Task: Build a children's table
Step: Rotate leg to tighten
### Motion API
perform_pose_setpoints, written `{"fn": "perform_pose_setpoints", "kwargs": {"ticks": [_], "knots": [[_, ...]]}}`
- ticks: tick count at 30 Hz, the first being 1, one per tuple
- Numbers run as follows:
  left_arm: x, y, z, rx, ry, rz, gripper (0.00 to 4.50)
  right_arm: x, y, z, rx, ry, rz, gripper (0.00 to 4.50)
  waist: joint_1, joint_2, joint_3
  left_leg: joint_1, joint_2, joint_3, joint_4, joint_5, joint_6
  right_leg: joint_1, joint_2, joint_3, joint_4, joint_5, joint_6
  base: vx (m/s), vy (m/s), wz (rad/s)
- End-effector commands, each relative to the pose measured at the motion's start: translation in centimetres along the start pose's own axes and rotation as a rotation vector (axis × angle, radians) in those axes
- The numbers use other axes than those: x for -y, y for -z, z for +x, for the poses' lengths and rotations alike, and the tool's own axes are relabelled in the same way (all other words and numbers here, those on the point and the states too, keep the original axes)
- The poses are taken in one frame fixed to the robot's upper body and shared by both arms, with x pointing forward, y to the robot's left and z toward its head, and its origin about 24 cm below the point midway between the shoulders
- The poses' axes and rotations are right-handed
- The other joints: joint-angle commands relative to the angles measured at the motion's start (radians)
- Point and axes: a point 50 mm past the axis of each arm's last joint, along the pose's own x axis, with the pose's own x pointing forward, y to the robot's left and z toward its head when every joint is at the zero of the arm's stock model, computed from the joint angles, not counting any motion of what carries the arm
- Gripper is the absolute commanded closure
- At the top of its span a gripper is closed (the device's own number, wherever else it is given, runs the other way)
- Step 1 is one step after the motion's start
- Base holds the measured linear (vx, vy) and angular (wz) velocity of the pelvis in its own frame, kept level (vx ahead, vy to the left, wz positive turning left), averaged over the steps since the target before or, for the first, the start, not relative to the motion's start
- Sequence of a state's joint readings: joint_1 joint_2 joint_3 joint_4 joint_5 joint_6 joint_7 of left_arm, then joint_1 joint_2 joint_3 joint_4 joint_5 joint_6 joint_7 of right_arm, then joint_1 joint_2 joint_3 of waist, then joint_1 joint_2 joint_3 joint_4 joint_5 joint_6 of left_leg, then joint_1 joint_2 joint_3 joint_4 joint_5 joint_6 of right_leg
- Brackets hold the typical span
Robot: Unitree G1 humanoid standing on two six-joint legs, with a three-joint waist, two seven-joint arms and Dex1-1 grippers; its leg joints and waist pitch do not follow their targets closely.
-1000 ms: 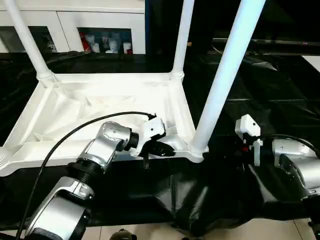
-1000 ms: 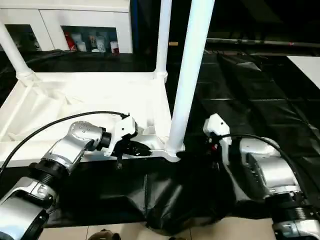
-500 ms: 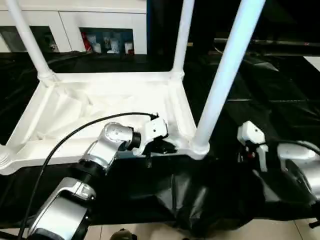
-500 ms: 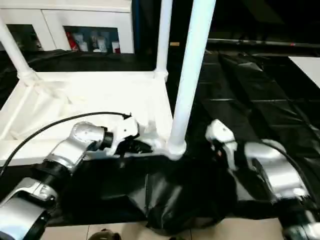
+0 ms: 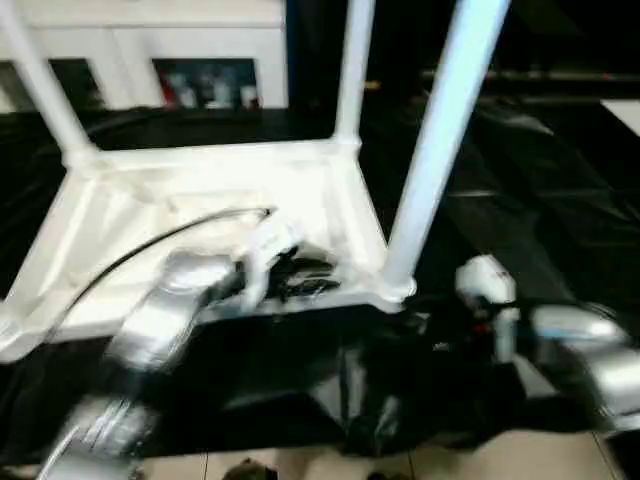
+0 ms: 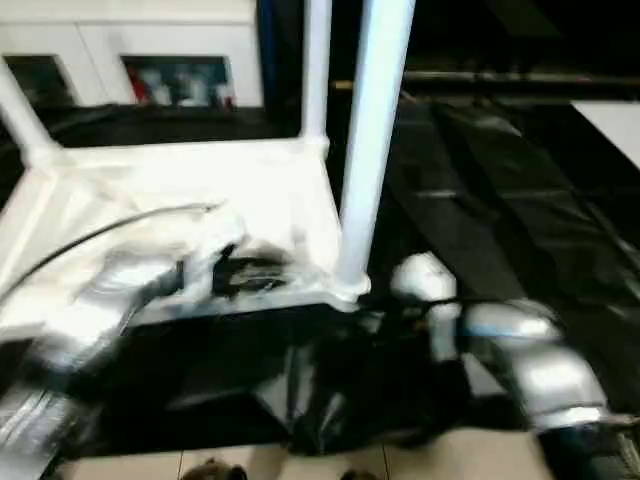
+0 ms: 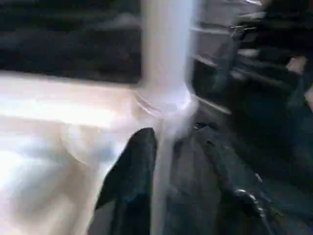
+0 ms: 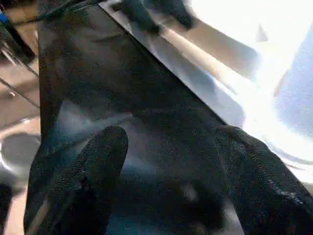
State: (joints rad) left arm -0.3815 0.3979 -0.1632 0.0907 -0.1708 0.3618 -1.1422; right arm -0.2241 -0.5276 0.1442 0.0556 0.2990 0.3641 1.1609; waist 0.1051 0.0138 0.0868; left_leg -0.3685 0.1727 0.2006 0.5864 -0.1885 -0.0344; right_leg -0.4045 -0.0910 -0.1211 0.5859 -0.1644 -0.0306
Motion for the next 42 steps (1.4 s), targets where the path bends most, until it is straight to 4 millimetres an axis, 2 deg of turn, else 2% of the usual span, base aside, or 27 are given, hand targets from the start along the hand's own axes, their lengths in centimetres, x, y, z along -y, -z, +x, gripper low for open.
{"fn": "perform_pose_setpoints", "kwargs": {"ticks": [1,2,3,4,5,6,7,8,10,12,13,14,16,18,19,23,26,27,28,29,32,33,34,35,40,41,42], "knots": [[0.7,-0.6,-0.6,0.002,0.029,-0.011,2.72,0.3,-0.3,0.3,-0.009,0.008,-0.001,1.34,-0.002,-0.001,-0.048,0.01,0.073,-0.04,-0.079,-0.26,0.06,0.043,-0.08,0.071,-0.083,-0.374,-0.183,0.0,0.0,0.0],[1.6,0.1,-1.7,-0.028,0.042,-0.048,2.69,0.6,-0.3,1.4,-0.005,0.014,0.005,1.34,-0.001,-0.006,-0.037,0.015,0.074,-0.038,-0.082,-0.273,0.056,0.036,-0.08,0.074,-0.089,-0.406,-0.175,0.0,0.0,0.0],[1.6,0.1,-1.7,-0.028,0.042,-0.048,2.63,0.6,-0.3,1.4,-0.005,0.014,0.005,1.34,0.001,0.0,-0.039,0.015,0.076,-0.043,-0.082,-0.278,0.047,0.037,-0.085,0.074,-0.081,-0.413,-0.182,0.0,0.0,0.0],[1.9,0.2,-2.1,-0.036,0.046,-0.058,2.51,0.7,-0.4,1.7,-0.004,0.016,0.008,1.34,-0.003,-0.002,-0.031,0.01,0.074,-0.043,-0.087,-0.285,0.048,0.037,-0.082,0.074,-0.089,-0.44,-0.172,0.0,0.0,0.0],[2.6,0.6,-3.0,-0.053,0.034,-0.074,2.41,1.2,-0.4,2.5,-0.001,0.039,-0.002,1.34,-0.003,0.0,-0.027,0.02,0.076,-0.045,-0.087,-0.311,0.03,0.029,-0.086,0.077,-0.092,-0.481,-0.157,0.0,0.0,0.0],[2.6,0.6,-3.0,-0.053,0.034,-0.074,2.41,1.2,-0.4,2.5,-0.001,0.039,-0.002,1.34,-0.006,0.003,-0.025,0.019,0.076,-0.046,-0.089,-0.314,0.026,0.029,-0.085,0.078,-0.092,-0.482,-0.159,0.0,0.0,0.0],[3.1,0.7,-4.0,-0.066,0.003,-0.084,2.36,1.9,-0.5,3.2,-0.004,0.088,-0.014,1.34,-0.007,0.0,-0.021,0.017,0.076,-0.047,-0.091,-0.32,0.019,0.03,-0.086,0.078,-0.092,-0.486,-0.154,0.0,0.0,0.0],[3.1,0.8,-4.2,-0.068,-0.002,-0.086,2.19,2.0,-0.5,3.3,-0.005,0.096,-0.016,1.34,-0.013,0.002,-0.015,0.014,0.076,-0.048,-0.096,-0.33,0.012,0.031,-0.084,0.078,-0.093,-0.485,-0.155,0.0,0.0,0.0],[3.5,0.9,-5.2,-0.083,-0.03,-0.092,2.08,2.9,-0.7,3.6,-0.007,0.162,-0.021,1.34,-0.016,0.003,-0.014,0.017,0.075,-0.048,-0.096,-0.338,0.003,0.029,-0.085,0.079,-0.093,-0.484,-0.153,0.0,0.0,0.0],[4.2,1.0,-6.3,-0.104,-0.064,-0.114,1.98,3.7,-0.9,3.6,-0.007,0.213,-0.025,1.34,-0.021,0.003,-0.007,0.013,0.076,-0.05,-0.1,-0.332,-0.001,0.032,-0.084,0.082,-0.086,-0.451,-0.167,0.0,0.0,0.0],[4.8,1.3,-7.4,-0.129,-0.1,-0.137,1.95,4.4,-1.1,3.5,-0.009,0.26,-0.032,1.34,-0.022,0.002,-0.008,0.015,0.077,-0.048,-0.099,-0.333,-0.003,0.031,-0.084,0.083,-0.084,-0.445,-0.169,0.0,0.0,0.0],[5.1,1.4,-7.8,-0.139,-0.113,-0.144,1.71,4.6,-1.2,3.5,-0.009,0.278,-0.033,1.34,-0.023,0.004,-0.007,0.014,0.076,-0.048,-0.099,-0.329,-0.004,0.031,-0.083,0.083,-0.082,-0.43,-0.177,0.0,0.0,0.0],[5.6,2.1,-8.7,-0.168,-0.147,-0.165,1.61,5.4,-1.5,3.3,-0.008,0.346,-0.053,1.34,-0.027,0.004,-0.007,0.014,0.074,-0.046,-0.1,-0.323,-0.002,0.032,-0.081,0.083,-0.083,-0.423,-0.177,0.0,0.0,0.0],[6.1,3.1,-9.7,-0.209,-0.188,-0.176,1.4,6.4,-1.7,3.2,0.008,0.43,-0.05,1.34,-0.023,0.007,-0.011,0.02,0.073,-0.041,-0.097,-0.292,0.007,0.03,-0.08,0.086,-0.084,-0.394,-0.18,0.0,0.0,0.0],[6.3,3.6,-10.1,-0.228,-0.204,-0.179,1.27,6.7,-1.8,3.2,0.018,0.463,-0.051,1.34,-0.026,0.004,-0.01,0.013,0.073,-0.041,-0.098,-0.279,0.011,0.033,-0.078,0.085,-0.08,-0.372,-0.189,0.0,0.0,0.0],[6.8,4.7,-11.0,-0.255,-0.246,-0.197,1.07,7.8,-2.2,3.1,0.069,0.574,-0.025,1.34,-0.022,0.011,-0.014,0.022,0.072,-0.033,-0.094,-0.243,0.019,0.03,-0.073,0.087,-0.074,-0.3,-0.211,0.0,0.0,0.0],[8.3,5.7,-12.3,-0.276,-0.291,-0.222,0.77,9.3,-3.0,2.6,0.165,0.736,0.012,1.34,-0.026,0.01,-0.015,0.012,0.073,-0.036,-0.095,-0.238,0.023,0.038,-0.077,0.085,-0.068,-0.28,-0.223,0.0,0.0,0.0],[8.3,5.7,-12.3,-0.276,-0.291,-0.222,0.77,9.3,-3.0,2.6,0.165,0.736,0.012,1.34,-0.026,0.01,-0.015,0.013,0.073,-0.034,-0.094,-0.24,0.025,0.036,-0.077,0.086,-0.069,-0.283,-0.223,0.0,0.0,0.0],[9.3,6.5,-13.2,-0.259,-0.33,-0.255,0.75,9.1,-3.2,2.7,0.191,0.711,0.005,1.34,-0.027,0.003,-0.015,0.012,0.07,-0.032,-0.093,-0.238,0.035,0.038,-0.075,0.087,-0.07,-0.291,-0.219,0.0,0.0,0.0],[9.7,6.8,-13.6,-0.256,-0.347,-0.262,0.58,9.0,-3.3,2.8,0.198,0.695,-0.002,1.34,-0.026,0.008,-0.014,0.011,0.072,-0.033,-0.093,-0.241,0.043,0.038,-0.078,0.086,-0.072,-0.308,-0.211,0.0,0.0,0.0],[10.7,7.7,-14.7,-0.251,-0.39,-0.278,0.38,8.6,-3.2,3.0,0.212,0.65,-0.017,1.34,-0.025,0.008,-0.009,0.013,0.074,-0.032,-0.095,-0.265,0.054,0.033,-0.073,0.087,-0.078,-0.343,-0.194,0.0,0.0,0.0],[11.1,8.0,-15.2,-0.247,-0.411,-0.283,0.38,8.3,-3.1,3.0,0.221,0.631,-0.016,1.34,-0.027,-0.006,-0.013,0.012,0.074,-0.03,-0.095,-0.264,0.056,0.037,-0.072,0.086,-0.079,-0.35,-0.19,0.0,0.0,0.0],[11.5,8.5,-15.7,-0.248,-0.433,-0.288,0.36,8.0,-3.0,3.0,0.232,0.605,-0.014,1.34,-0.025,-0.008,-0.011,0.01,0.074,-0.032,-0.094,-0.266,0.06,0.036,-0.075,0.087,-0.079,-0.368,-0.184,0.0,0.0,0.0],[12.0,8.9,-16.3,-0.253,-0.447,-0.299,0.18,7.6,-2.8,3.1,0.244,0.574,-0.014,1.34,-0.02,-0.001,-0.012,0.012,0.076,-0.032,-0.095,-0.262,0.061,0.033,-0.074,0.089,-0.081,-0.381,-0.168,0.0,0.0,0.0],[12.6,8.9,-17.4,-0.254,-0.465,-0.317,0.18,6.4,-2.2,3.7,0.246,0.494,-0.038,1.34,-0.017,-0.007,-0.014,0.016,0.079,-0.03,-0.099,-0.28,0.051,0.031,-0.071,0.091,-0.078,-0.378,-0.175,0.0,0.0,0.0],[12.9,8.7,-18.7,-0.259,-0.473,-0.333,0.18,6.1,-2.0,3.8,0.25,0.48,-0.04,1.34,-0.016,-0.005,-0.014,0.017,0.078,-0.03,-0.099,-0.284,0.047,0.031,-0.073,0.092,-0.08,-0.391,-0.174,0.0,0.0,0.0],[12.9,8.7,-19.0,-0.26,-0.475,-0.335,0.18,6.1,-2.0,3.8,0.25,0.479,-0.04,1.34,-0.016,-0.005,-0.014,0.017,0.078,-0.03,-0.099,-0.286,0.044,0.03,-0.072,0.092,-0.08,-0.393,-0.173,0.0,0.0,0.0]]}}
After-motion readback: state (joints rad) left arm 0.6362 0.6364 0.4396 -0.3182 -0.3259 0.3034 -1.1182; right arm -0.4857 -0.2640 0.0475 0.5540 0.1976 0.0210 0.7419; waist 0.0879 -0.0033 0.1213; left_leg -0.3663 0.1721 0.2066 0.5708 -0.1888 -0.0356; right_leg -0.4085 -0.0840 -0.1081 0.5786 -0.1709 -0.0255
